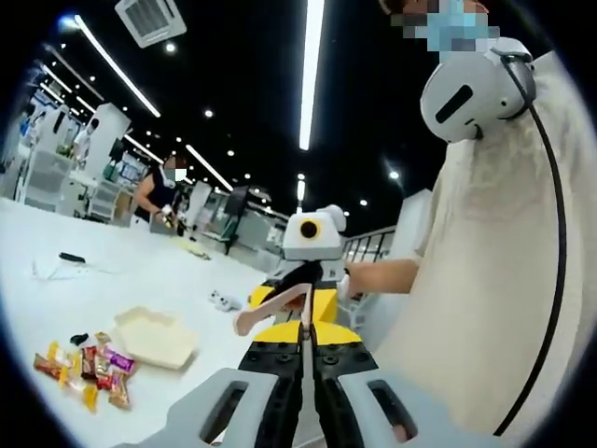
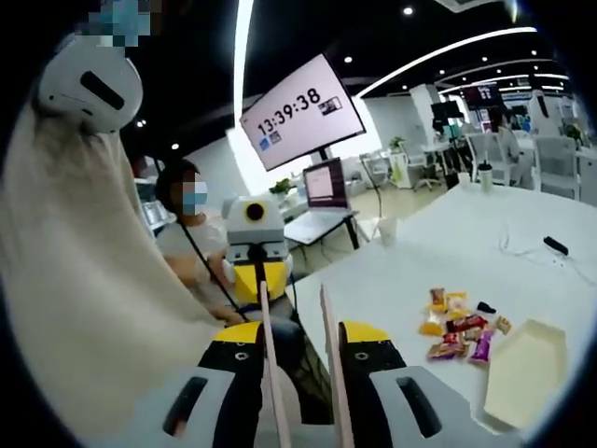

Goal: Place the target food into the container with the food tongs after gripping and lifting it, then release it inside without dropping or visibly crushing the food.

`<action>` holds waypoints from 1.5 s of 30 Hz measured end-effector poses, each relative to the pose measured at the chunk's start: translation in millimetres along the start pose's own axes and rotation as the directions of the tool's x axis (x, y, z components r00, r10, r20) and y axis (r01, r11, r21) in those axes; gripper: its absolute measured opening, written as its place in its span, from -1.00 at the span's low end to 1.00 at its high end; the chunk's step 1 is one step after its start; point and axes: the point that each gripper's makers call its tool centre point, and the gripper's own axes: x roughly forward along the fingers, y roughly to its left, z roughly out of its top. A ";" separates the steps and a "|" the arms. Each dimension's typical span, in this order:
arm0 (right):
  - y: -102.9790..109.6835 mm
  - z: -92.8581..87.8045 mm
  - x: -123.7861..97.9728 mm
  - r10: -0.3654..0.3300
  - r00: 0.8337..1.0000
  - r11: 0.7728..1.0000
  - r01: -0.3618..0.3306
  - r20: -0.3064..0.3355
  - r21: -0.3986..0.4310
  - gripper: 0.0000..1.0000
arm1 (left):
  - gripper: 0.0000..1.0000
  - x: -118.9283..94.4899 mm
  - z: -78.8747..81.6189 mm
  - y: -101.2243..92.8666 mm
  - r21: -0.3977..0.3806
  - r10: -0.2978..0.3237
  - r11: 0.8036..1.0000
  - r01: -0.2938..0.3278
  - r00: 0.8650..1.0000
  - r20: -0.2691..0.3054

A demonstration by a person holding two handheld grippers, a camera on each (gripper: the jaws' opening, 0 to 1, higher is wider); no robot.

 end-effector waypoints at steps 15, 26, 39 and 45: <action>-8.6 20.7 -10.3 -0.036 0.981 0.993 0.013 0.192 0.118 -0.29 | -1.00 -0.4 25.8 4.9 -0.044 -0.013 0.999 0.019 0.989 0.149; -6.0 31.7 -4.3 -0.031 0.955 0.985 -0.021 0.296 0.171 -0.22 | -1.00 6.1 34.7 4.7 -0.065 -0.034 0.997 0.049 0.976 0.213; -4.8 51.3 -1.4 -0.017 0.915 0.980 -0.065 0.402 0.189 -0.25 | -1.00 9.5 39.8 1.6 -0.077 -0.058 0.994 0.080 0.964 0.261; -4.8 51.8 -1.3 -0.012 0.917 0.981 -0.067 0.400 0.183 -0.28 | -1.00 9.9 36.1 -0.1 -0.083 -0.063 0.993 0.086 0.967 0.245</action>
